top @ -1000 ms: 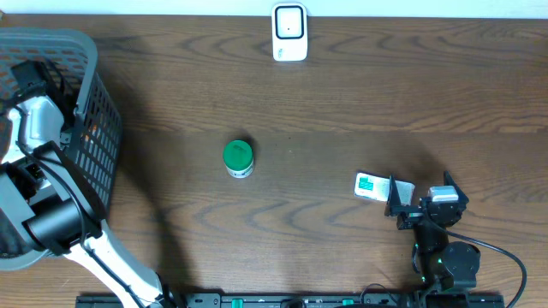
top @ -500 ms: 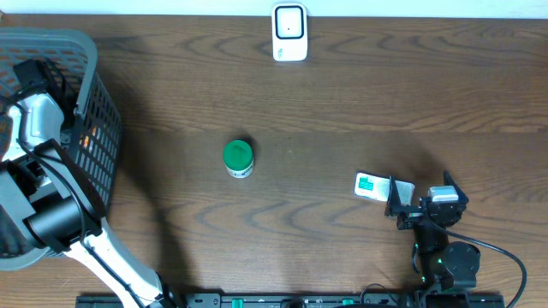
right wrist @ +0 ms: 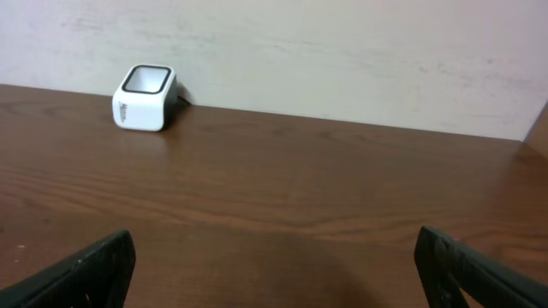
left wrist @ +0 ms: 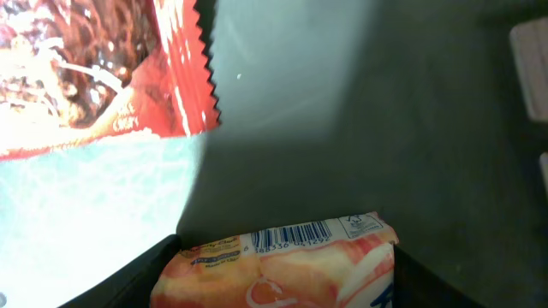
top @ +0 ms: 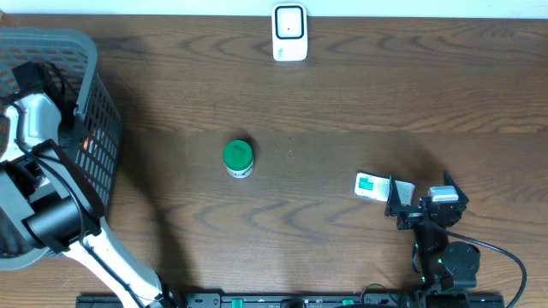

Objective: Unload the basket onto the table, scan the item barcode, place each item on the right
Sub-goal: 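Reach into the basket and grasp the small orange snack box, then carry the orange box out and place it right of the green jar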

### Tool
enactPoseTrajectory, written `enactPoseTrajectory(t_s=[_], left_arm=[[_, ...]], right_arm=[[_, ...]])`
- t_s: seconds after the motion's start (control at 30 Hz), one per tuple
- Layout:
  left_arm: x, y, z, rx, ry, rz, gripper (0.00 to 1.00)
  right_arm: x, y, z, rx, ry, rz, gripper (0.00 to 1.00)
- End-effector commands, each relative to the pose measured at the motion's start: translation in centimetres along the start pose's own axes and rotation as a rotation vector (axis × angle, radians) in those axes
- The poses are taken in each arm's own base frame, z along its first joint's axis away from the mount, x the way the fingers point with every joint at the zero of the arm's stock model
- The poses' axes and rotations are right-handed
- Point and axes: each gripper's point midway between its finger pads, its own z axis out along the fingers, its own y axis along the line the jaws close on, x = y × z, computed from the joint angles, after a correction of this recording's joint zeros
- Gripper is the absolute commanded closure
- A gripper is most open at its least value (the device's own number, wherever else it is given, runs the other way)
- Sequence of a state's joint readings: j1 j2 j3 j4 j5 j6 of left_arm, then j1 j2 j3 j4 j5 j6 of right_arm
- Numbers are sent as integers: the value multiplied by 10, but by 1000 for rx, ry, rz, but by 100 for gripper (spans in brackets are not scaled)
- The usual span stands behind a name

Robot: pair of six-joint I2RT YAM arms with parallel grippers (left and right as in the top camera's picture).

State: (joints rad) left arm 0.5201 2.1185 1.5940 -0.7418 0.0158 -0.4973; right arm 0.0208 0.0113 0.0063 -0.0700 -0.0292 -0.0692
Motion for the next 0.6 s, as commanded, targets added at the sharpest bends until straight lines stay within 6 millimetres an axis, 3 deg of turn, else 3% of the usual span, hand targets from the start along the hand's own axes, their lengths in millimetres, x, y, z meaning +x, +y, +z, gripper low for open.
enactPoseTrajectory(t_s=[0.0, 0.2, 0.33, 0.4, 0.57], left_arm=[[15, 18, 10, -31, 88, -1, 35], [-24, 22, -71, 43, -58, -35, 35], [-40, 26, -147, 119, -204, -48, 34], [-36, 28, -204, 181, -303, -46, 34], [-1, 15, -299, 402, -416, 10, 34]], right_arm=[[1, 0, 0, 2, 3, 12, 1], [1, 0, 0, 2, 3, 12, 1], [1, 0, 0, 2, 3, 12, 1], [1, 0, 0, 2, 3, 13, 1], [1, 0, 0, 2, 2, 13, 1]])
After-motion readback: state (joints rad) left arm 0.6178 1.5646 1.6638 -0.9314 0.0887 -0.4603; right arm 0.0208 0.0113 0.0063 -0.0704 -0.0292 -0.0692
